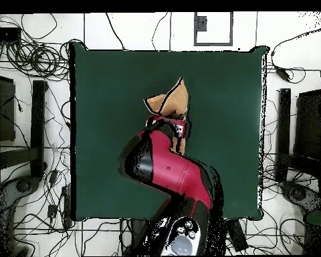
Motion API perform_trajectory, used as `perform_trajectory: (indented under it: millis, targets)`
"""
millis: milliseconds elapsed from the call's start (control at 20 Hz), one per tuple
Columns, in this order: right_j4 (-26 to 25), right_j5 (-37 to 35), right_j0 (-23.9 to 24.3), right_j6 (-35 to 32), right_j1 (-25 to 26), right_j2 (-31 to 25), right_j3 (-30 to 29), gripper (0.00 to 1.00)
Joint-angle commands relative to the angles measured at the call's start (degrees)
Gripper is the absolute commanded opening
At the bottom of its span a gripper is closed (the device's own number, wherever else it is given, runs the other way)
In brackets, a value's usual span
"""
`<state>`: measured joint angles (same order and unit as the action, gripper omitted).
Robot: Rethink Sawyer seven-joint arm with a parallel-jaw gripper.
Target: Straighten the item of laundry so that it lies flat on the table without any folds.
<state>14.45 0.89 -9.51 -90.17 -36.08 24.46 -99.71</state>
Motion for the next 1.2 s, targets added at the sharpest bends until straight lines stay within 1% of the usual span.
perform_trajectory:
  millis: [50,300,450,500,550,750,900,1000,1150,1200]
  targets:
    - [-2.95,-5.56,2.10,-7.82,-1.17,-9.30,-4.33,0.00]
    - [-1.50,-11.43,-2.25,-9.32,-3.67,-4.91,-6.17,0.00]
    - [-3.50,-11.70,-1.62,-7.95,-6.89,-6.47,-10.50,0.00]
    - [-4.97,-10.73,0.09,-6.50,-8.38,-9.00,-12.60,0.00]
    - [-5.40,-10.32,1.50,-6.17,-9.44,-11.09,-14.78,0.00]
    - [-7.00,-8.18,1.03,-7.85,-11.39,-11.83,-19.12,0.00]
    - [-7.65,-9.07,-1.55,-8.74,-13.00,-8.60,-20.16,0.00]
    - [-8.02,-11.26,-4.23,-8.92,-13.97,-4.69,-19.87,0.00]
    - [-8.69,-15.59,-10.06,-9.26,-14.04,4.33,-17.65,0.00]
    - [-9.04,-17.35,-10.65,-9.10,-14.07,6.08,-17.09,0.00]
